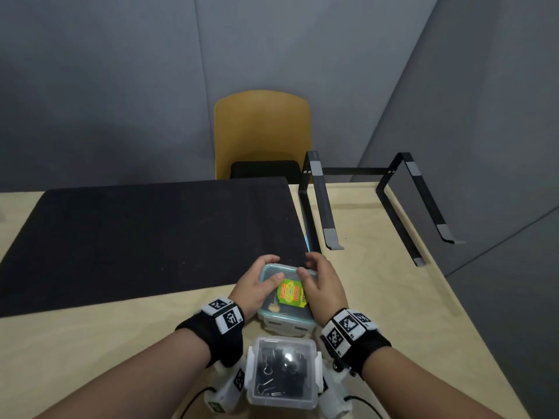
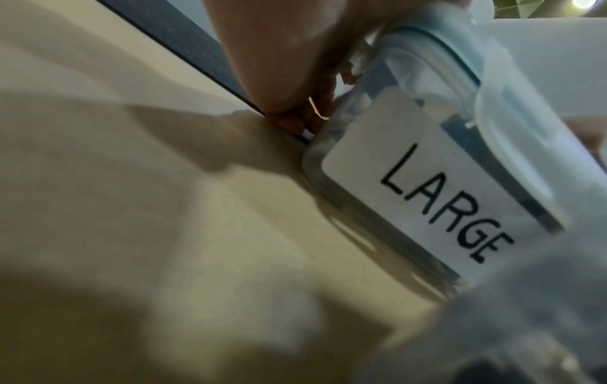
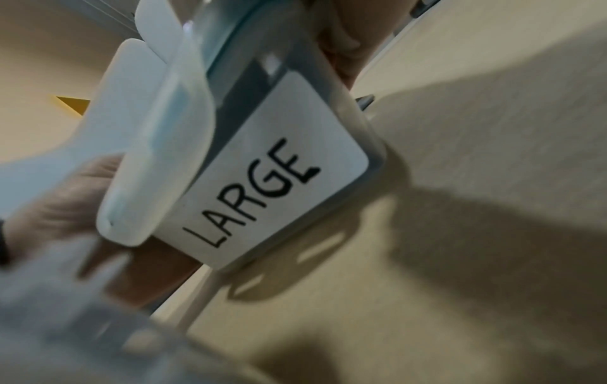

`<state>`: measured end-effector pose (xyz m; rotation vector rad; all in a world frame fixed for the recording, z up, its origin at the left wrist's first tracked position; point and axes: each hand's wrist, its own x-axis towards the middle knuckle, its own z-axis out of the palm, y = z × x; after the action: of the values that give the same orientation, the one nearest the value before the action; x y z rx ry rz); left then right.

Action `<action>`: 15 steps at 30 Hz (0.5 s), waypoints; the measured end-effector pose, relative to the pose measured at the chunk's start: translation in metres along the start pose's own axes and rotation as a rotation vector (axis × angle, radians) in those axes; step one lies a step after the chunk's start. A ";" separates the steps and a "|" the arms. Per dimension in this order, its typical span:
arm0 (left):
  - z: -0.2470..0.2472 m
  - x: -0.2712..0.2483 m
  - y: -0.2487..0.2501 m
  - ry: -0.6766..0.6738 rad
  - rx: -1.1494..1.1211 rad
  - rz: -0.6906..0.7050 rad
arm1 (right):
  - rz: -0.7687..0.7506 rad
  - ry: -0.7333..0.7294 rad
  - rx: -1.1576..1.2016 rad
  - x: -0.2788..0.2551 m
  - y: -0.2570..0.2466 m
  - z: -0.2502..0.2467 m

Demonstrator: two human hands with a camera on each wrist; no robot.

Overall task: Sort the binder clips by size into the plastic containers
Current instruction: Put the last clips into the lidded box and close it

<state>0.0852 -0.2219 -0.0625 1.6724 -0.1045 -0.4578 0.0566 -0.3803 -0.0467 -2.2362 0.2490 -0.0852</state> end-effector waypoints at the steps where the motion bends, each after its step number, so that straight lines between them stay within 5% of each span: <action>1: -0.001 0.001 0.000 0.012 0.082 -0.003 | 0.014 -0.003 0.028 0.000 0.000 0.000; 8: -0.010 -0.006 0.025 0.131 1.065 0.046 | 0.067 0.000 0.057 0.000 0.002 0.000; 15: -0.010 -0.016 0.036 0.060 1.165 -0.213 | 0.151 0.069 0.071 -0.001 0.002 0.001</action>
<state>0.0806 -0.2130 -0.0231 2.8583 -0.1656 -0.5450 0.0557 -0.3807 -0.0487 -2.1388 0.4442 -0.0882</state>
